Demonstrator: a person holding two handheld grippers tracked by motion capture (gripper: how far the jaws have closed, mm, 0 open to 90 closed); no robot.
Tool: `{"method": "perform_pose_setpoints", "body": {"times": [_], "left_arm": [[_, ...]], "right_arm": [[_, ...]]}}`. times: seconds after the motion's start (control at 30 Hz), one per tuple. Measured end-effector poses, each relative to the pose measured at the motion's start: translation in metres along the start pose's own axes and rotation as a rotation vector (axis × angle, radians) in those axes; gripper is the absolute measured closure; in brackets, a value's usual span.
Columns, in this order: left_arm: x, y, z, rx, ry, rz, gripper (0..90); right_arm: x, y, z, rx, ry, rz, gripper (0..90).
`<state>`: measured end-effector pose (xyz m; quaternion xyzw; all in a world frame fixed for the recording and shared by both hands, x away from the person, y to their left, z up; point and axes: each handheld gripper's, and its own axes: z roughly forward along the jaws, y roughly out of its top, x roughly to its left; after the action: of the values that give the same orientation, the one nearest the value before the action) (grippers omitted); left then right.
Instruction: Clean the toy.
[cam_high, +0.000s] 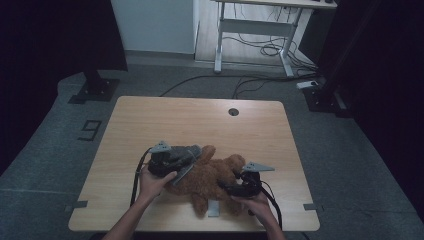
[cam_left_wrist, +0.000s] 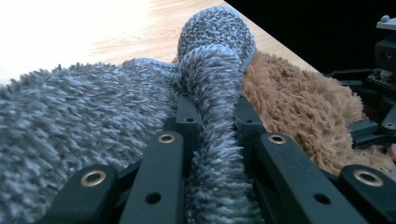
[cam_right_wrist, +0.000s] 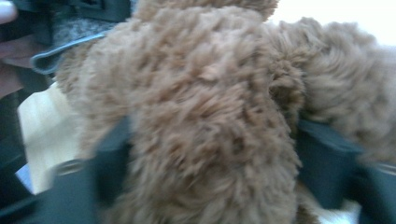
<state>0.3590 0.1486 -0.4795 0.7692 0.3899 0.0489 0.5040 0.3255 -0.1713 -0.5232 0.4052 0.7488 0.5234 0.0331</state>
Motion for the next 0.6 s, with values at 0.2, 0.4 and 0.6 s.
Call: {"method": "perform_pose_setpoints", "body": {"times": [0.2,0.4,0.6], "left_arm": [[0.005,0.004,0.0,-0.036,0.031,0.008,77.0],[0.021,0.024,0.003,-0.044,0.068,-0.026,76.8],[0.037,0.031,0.0,-0.044,0.056,-0.07,76.3]], "right_arm": [[0.003,0.012,-0.001,-0.033,-0.027,-0.07,60.8],[-0.006,0.034,0.007,-0.161,-0.112,-0.121,67.6],[-0.012,0.055,0.018,-0.18,-0.175,-0.247,67.7]]}}
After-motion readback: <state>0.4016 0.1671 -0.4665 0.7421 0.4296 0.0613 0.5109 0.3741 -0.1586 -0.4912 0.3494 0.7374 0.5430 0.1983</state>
